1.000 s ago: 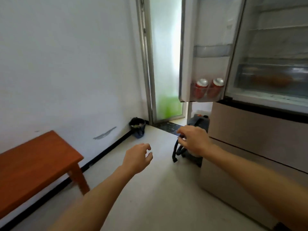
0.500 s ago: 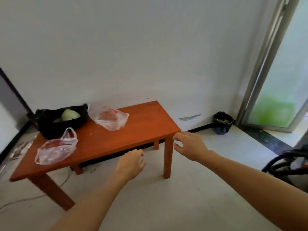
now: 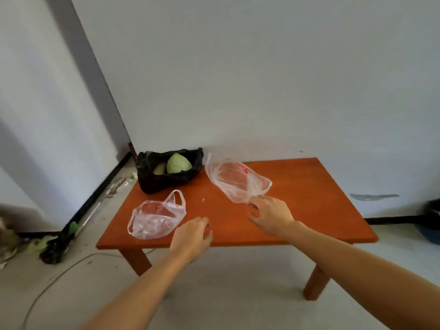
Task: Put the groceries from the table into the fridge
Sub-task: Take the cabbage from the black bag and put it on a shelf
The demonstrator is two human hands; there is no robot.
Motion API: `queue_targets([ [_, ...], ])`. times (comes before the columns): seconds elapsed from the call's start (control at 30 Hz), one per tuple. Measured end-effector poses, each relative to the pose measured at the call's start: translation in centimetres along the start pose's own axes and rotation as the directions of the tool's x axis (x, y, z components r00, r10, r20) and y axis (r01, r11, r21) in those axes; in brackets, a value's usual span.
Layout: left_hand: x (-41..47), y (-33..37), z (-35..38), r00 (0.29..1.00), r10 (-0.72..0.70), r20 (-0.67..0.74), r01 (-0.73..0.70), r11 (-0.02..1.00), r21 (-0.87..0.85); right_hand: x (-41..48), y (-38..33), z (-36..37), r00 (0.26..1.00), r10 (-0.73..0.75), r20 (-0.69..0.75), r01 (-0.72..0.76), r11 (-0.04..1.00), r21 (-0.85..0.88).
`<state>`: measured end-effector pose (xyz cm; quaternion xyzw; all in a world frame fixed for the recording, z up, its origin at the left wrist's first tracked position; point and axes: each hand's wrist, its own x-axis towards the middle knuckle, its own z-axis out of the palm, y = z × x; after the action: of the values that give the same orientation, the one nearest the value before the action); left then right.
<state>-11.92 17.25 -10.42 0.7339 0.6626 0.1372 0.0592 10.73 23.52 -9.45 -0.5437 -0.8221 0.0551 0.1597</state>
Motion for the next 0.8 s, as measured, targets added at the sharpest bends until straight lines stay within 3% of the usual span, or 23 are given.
queue_targets([
  [0.27, 8.1, -12.7, -1.9, 0.989, -0.119, -0.084, 0.116, 0.992, -0.043, 14.7, -5.8, 5.9, 0.987, -0.143, 0.079, 0.140, 0.989, 0.041],
  [0.4, 14.0, -19.0, -2.2, 0.993, -0.068, -0.095, 0.067, 0.998, -0.013, 22.2, -7.8, 9.5, 0.989, -0.136, 0.062, 0.137, 0.990, -0.019],
  [0.57, 21.8, -26.1, -3.7, 0.995, 0.047, -0.091, -0.044, 0.999, 0.032, 31.5, -10.4, 12.6, 0.996, -0.021, 0.085, 0.026, 0.998, -0.052],
  [0.8, 32.2, -32.5, -3.3, 0.987, 0.160, -0.024, -0.155, 0.978, 0.138, 39.1, -11.8, 15.5, 0.995, 0.026, 0.099, -0.019, 0.997, -0.070],
])
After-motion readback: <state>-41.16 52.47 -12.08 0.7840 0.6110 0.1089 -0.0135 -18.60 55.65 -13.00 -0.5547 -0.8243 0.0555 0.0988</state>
